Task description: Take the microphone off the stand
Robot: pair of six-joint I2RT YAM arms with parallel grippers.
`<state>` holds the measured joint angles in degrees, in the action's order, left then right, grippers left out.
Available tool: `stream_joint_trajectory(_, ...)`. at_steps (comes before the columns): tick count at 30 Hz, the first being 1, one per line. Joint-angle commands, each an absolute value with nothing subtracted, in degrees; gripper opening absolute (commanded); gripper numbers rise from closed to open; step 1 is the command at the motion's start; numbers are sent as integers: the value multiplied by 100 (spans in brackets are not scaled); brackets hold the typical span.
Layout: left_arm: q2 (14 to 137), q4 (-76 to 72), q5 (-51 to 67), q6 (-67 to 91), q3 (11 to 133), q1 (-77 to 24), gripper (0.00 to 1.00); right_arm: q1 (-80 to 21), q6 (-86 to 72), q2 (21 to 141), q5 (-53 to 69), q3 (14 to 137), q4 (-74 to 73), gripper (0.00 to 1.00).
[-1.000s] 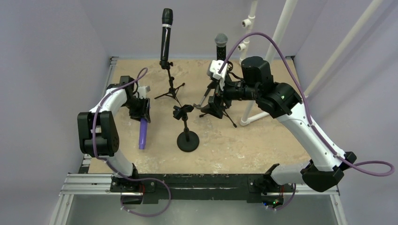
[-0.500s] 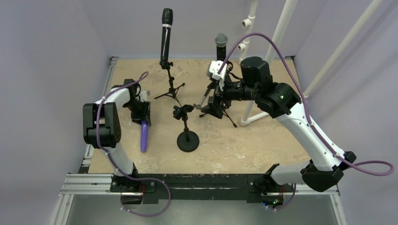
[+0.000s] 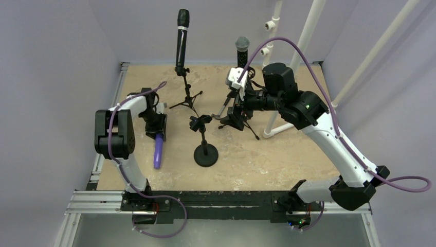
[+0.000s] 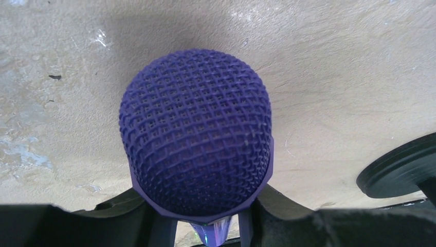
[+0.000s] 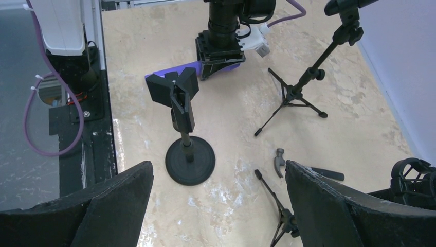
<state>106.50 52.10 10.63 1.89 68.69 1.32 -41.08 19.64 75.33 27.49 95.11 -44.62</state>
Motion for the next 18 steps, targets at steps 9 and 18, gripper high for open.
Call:
stream_joint_trajectory(9,10906,5183,642,307,6899,-167,52,-4091,2099,7397,2787,9287,-4351,96)
stream_joint_trajectory(18,10229,5220,862,125,6955,-155,64,-4091,2228,7447,2960,8857,-4232,96)
